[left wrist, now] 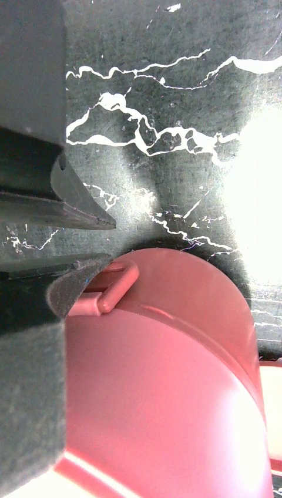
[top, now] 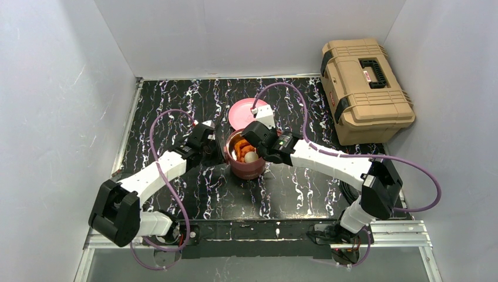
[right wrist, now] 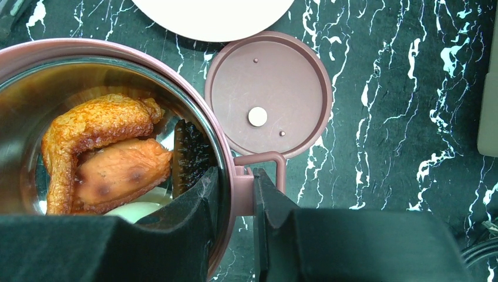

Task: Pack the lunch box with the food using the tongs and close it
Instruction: Close the fastener on the packing box.

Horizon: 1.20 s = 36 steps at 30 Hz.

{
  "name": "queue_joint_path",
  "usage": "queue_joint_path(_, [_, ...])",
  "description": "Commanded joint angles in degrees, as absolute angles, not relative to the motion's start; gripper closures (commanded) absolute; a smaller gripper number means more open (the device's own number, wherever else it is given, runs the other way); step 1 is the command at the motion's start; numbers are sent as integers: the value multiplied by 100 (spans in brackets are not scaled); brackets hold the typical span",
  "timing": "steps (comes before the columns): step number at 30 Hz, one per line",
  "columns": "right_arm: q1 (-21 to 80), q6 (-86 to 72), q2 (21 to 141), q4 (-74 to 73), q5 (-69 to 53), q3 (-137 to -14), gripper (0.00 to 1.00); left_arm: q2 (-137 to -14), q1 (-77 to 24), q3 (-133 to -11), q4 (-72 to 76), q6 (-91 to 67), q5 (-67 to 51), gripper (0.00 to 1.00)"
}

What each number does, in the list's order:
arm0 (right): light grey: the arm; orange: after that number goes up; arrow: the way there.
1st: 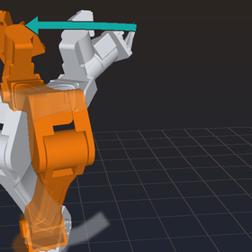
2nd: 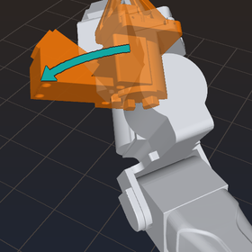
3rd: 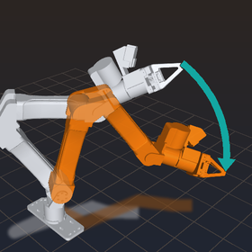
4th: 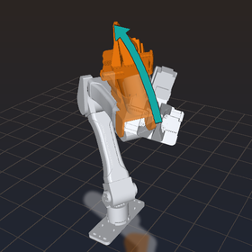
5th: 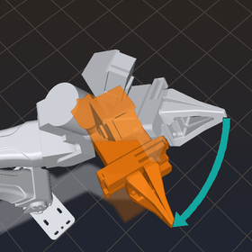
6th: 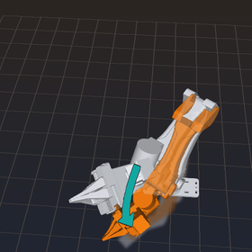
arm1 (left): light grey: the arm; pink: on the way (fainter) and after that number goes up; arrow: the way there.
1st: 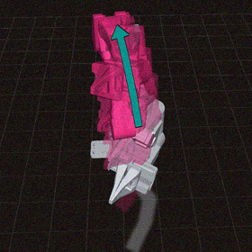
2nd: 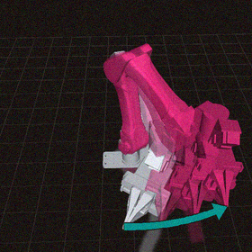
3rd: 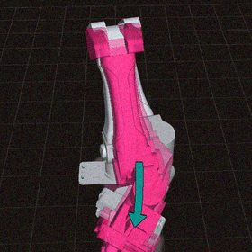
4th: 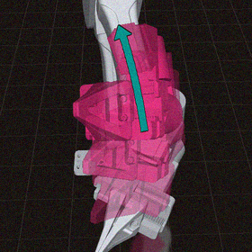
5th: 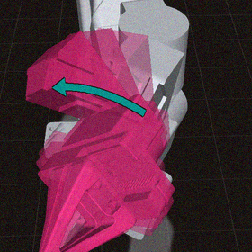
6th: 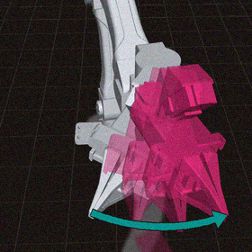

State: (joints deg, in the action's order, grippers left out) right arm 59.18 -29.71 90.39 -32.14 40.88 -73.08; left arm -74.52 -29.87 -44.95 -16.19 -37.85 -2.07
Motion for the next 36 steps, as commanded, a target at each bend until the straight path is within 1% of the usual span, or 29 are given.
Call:
queue_joint_path(1, [6161, -2768, 9299, -3766, 3718, -7441, 99, -7195, -3040, -4739, -1812, -3727, -120, 79])
queue_joint_path(9, [6161, -2821, 9290, -3799, 3735, -7488, 99, -7519, -3032, -4768, -1543, -3798, -342, 80])
queue_joint_path(15, [6186, -2827, 9358, -3768, 3654, -7490, 99, -7787, -3035, -4815, -901, -3980, -707, 82])
queue_joint_path(27, [6218, -2728, 9348, -3570, 3458, -7409, 99, -8179, -3041, -5001, -343, -3800, -1108, 86])
queue_joint_path(33, [6223, -2730, 9372, -3588, 3476, -7417, 99, -8187, -3038, -5027, -446, -3765, -1112, 87])
queue_joint_path(35, [6223, -2756, 9353, -3646, 3582, -7426, 99, -8031, -3033, -5072, -794, -3650, -829, 85])
queue_joint_path(36, [6223, -2767, 9334, -3674, 3637, -7427, 99, -7943, -3033, -5079, -965, -3580, -672, 82])
